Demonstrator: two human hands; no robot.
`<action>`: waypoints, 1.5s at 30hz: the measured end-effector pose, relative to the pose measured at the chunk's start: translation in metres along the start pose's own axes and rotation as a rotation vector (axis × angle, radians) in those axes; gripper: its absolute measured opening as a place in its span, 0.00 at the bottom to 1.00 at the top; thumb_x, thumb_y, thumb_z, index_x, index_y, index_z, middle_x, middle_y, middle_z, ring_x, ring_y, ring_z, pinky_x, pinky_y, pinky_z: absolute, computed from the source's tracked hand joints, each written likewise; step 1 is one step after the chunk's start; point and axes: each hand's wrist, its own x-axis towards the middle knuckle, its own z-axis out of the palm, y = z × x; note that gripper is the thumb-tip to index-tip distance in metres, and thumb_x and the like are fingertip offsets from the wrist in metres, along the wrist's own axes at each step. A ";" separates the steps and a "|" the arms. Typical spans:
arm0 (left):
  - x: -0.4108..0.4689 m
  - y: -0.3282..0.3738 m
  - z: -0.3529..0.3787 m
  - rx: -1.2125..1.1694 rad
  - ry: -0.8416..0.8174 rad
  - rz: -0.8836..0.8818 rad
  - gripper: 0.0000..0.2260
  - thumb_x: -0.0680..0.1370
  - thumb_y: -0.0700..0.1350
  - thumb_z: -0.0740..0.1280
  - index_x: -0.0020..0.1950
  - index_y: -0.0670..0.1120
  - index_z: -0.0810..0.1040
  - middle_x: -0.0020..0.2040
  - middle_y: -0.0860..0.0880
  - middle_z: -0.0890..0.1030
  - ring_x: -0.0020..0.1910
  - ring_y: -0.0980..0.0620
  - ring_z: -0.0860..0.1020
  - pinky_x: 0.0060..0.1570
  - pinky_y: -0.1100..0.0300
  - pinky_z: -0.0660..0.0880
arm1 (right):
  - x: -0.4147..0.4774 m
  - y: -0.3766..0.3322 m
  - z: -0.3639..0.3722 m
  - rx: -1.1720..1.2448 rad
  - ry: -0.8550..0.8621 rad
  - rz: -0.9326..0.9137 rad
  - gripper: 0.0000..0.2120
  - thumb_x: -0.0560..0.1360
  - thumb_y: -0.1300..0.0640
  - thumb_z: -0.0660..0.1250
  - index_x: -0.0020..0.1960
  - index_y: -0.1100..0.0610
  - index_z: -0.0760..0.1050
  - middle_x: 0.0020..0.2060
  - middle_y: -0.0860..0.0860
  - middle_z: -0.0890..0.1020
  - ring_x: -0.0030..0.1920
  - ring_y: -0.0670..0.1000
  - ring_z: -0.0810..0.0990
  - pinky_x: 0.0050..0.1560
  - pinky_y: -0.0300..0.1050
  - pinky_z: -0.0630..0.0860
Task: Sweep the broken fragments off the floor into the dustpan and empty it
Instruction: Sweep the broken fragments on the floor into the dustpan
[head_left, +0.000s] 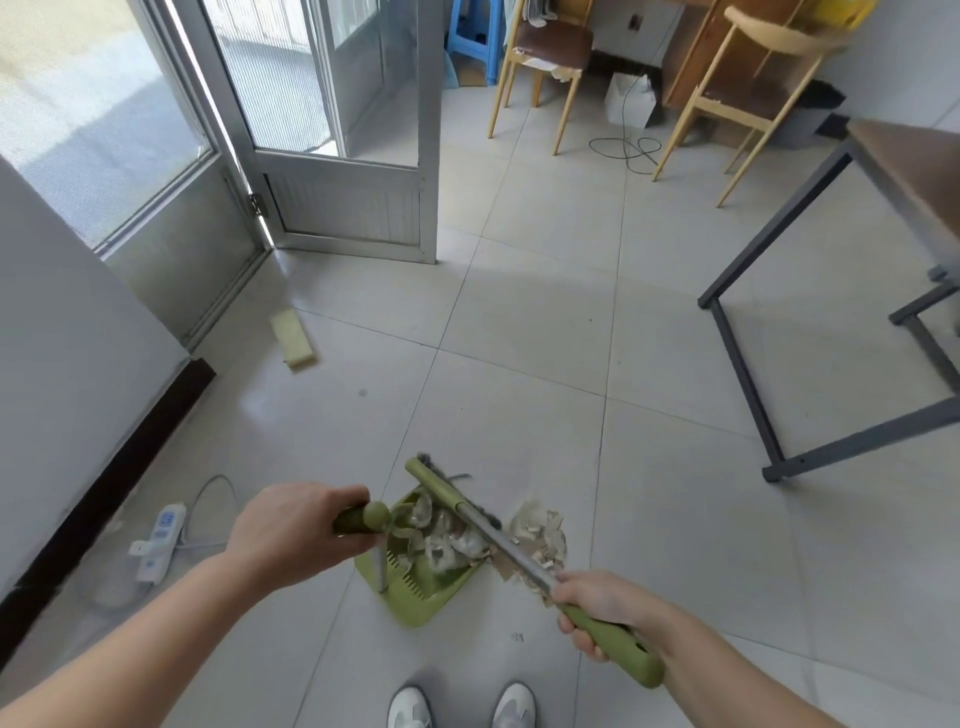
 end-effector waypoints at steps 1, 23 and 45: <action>0.000 0.000 0.001 -0.003 0.003 0.003 0.20 0.71 0.70 0.61 0.47 0.55 0.73 0.35 0.54 0.79 0.34 0.54 0.77 0.33 0.58 0.74 | -0.003 0.002 0.004 0.005 -0.015 0.007 0.06 0.79 0.60 0.54 0.54 0.54 0.68 0.31 0.52 0.73 0.19 0.46 0.69 0.20 0.32 0.64; -0.034 -0.003 0.016 -0.108 0.132 -0.112 0.20 0.70 0.71 0.62 0.43 0.55 0.72 0.31 0.55 0.76 0.33 0.54 0.77 0.29 0.58 0.72 | -0.026 -0.022 -0.024 -0.041 0.145 -0.151 0.15 0.80 0.63 0.55 0.65 0.60 0.70 0.31 0.55 0.72 0.18 0.46 0.69 0.19 0.32 0.63; -0.040 0.004 0.033 -0.029 0.105 -0.146 0.23 0.71 0.72 0.58 0.43 0.52 0.72 0.32 0.53 0.78 0.33 0.53 0.78 0.30 0.57 0.75 | -0.014 -0.003 0.012 -0.204 -0.039 -0.001 0.16 0.76 0.60 0.56 0.64 0.58 0.65 0.30 0.53 0.73 0.20 0.46 0.70 0.22 0.33 0.65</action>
